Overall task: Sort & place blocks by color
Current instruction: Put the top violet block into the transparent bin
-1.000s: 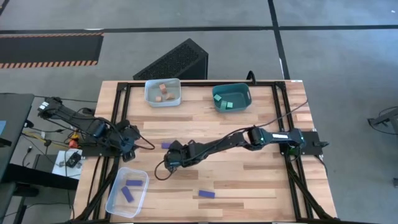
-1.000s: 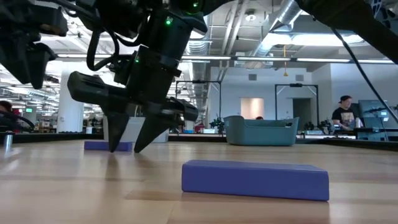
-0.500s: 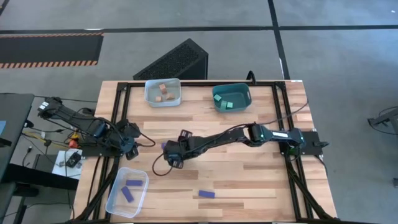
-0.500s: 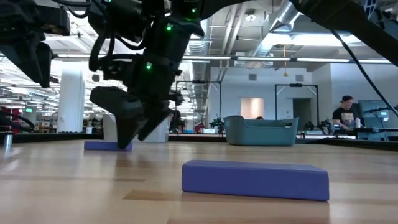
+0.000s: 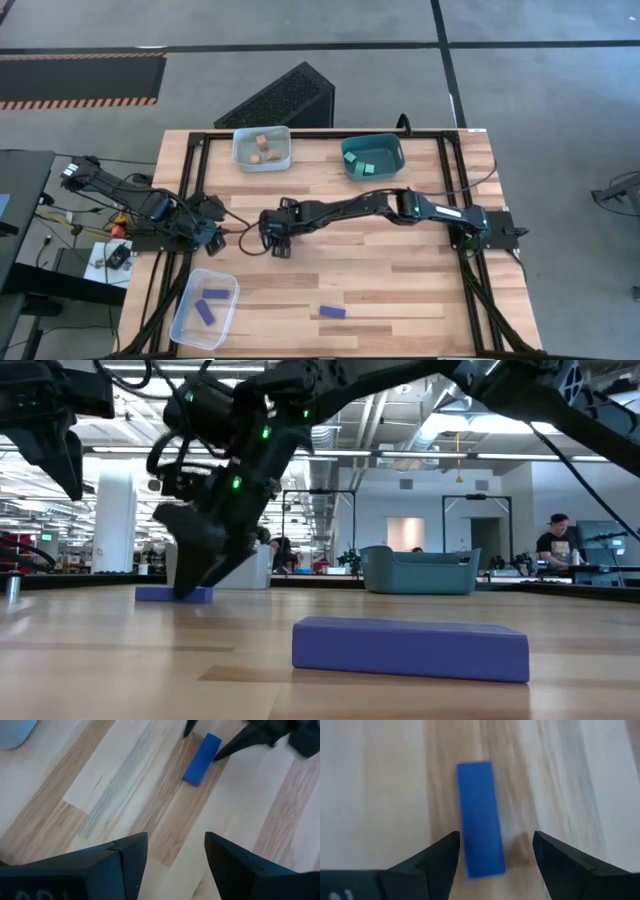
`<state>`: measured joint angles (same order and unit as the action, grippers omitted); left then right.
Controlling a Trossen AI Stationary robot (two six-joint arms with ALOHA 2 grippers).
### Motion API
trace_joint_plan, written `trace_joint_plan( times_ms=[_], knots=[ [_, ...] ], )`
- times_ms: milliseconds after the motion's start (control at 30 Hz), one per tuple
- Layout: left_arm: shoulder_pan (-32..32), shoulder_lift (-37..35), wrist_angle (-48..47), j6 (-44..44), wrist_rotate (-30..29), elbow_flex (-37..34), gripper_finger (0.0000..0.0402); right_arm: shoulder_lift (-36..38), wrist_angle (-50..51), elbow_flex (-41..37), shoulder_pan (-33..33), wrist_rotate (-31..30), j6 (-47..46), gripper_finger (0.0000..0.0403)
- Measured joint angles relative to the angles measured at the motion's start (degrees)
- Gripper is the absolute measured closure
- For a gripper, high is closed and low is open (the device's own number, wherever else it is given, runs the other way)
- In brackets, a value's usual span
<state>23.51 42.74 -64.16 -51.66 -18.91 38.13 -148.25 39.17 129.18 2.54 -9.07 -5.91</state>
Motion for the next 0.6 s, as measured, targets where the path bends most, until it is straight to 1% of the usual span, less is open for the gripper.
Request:
trace_joint_plan(
  times_ms=[100,167,233,333,400,500,600],
  knots=[
    [0.00,-0.02,1.83,-0.61,-1.42,0.00,0.0219,-0.39,1.24,0.07,-0.62,0.30,-0.23,0.0146],
    [0.00,-0.02,3.26,-0.68,-2.10,0.00,0.0219,-0.39,2.38,0.07,-0.75,0.36,-0.22,0.0171],
    [0.00,-0.02,4.97,-1.03,-2.76,0.00,0.0219,-0.39,3.04,0.07,-0.62,0.45,-0.22,0.0208],
    [0.00,-0.04,7.40,-3.38,-4.52,0.00,0.0219,-0.32,3.34,0.09,-0.13,0.53,-0.22,0.0283],
    [0.00,-0.23,8.47,-4.99,-5.81,0.18,0.0219,0.77,5.11,-0.05,-0.34,1.86,-0.60,0.0323],
    [-0.16,-0.79,8.01,-6.57,-8.02,2.16,0.0219,2.48,8.09,-0.26,-0.98,1.93,-0.96,0.0324],
    [-0.66,-2.16,7.33,-6.87,-10.86,4.53,0.0219,6.02,10.36,-0.27,-2.05,1.89,-0.47,0.0324]
  ],
)
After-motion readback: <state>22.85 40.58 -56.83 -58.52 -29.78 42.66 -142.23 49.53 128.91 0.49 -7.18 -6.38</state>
